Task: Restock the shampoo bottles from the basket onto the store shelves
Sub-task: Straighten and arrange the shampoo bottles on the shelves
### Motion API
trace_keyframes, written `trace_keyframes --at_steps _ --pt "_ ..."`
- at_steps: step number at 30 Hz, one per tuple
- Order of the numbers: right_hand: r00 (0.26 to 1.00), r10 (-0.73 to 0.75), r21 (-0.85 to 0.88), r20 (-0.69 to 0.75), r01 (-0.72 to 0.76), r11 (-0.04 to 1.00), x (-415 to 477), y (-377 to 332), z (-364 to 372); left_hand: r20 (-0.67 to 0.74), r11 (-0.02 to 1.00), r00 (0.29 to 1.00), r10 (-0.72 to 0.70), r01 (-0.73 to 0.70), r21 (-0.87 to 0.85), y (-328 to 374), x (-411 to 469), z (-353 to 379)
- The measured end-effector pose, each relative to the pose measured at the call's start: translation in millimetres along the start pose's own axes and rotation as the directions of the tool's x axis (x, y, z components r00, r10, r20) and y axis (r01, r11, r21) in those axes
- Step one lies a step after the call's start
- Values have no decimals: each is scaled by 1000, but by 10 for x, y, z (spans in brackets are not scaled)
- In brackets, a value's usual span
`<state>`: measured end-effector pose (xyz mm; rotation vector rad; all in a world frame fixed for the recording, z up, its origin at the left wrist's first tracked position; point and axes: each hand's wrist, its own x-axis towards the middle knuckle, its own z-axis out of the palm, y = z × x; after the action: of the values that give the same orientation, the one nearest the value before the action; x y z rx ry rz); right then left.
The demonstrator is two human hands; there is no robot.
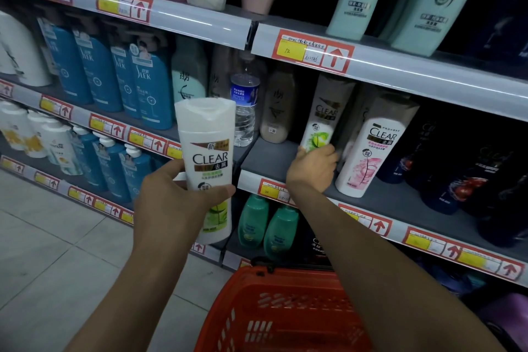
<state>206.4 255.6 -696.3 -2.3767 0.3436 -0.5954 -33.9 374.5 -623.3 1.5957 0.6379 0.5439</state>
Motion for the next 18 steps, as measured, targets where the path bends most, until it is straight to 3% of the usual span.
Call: trace_keyframes --at_steps 18 --pt "1000 0 -8 -6 0 1000 45 30 38 64 997 996 65 -68 47 -60 -3 239"
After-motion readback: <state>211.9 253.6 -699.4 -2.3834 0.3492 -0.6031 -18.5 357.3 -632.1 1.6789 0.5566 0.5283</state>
